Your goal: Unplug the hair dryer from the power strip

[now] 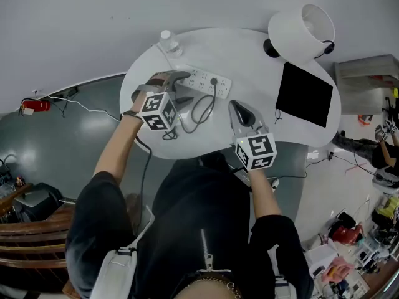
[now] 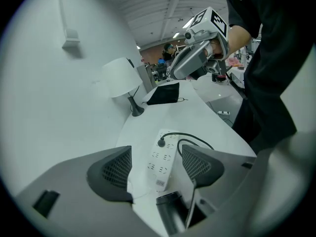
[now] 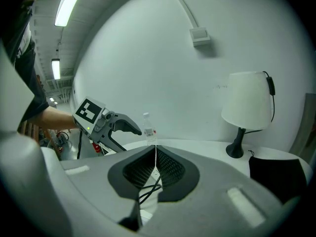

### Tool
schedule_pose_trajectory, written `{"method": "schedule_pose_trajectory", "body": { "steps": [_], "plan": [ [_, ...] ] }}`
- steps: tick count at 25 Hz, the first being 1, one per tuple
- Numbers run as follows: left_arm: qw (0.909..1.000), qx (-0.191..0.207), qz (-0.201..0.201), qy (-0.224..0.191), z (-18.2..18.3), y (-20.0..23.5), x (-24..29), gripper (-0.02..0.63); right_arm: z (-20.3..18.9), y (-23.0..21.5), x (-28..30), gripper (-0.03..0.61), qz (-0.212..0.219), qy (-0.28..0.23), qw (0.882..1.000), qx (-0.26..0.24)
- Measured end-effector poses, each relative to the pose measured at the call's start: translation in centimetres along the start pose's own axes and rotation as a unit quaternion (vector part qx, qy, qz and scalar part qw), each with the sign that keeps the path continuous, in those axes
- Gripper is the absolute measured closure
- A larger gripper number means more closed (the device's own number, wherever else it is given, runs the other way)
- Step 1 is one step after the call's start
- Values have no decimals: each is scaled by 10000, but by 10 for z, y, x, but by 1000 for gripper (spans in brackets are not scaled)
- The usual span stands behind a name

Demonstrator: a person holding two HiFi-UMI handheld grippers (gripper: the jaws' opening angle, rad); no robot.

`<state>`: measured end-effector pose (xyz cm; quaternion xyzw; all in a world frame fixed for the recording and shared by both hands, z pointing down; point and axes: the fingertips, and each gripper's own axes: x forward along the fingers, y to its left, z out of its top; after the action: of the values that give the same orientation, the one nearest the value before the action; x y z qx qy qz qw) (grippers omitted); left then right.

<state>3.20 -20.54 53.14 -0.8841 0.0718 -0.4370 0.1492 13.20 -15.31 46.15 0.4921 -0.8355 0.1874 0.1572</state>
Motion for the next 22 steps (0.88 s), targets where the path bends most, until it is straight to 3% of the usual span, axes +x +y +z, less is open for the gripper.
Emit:
{"method": "schedule_pose_trajectory", "body": {
  "steps": [11, 22],
  "plan": [
    [9967, 427, -632, 266, -10, 4, 28, 280, -5, -1, 12, 574, -39, 82, 9999, 141],
    [9908, 465, -1159, 514, -34, 3, 65, 272, -14, -10, 25, 574, -156, 417, 9989, 175]
  ]
}}
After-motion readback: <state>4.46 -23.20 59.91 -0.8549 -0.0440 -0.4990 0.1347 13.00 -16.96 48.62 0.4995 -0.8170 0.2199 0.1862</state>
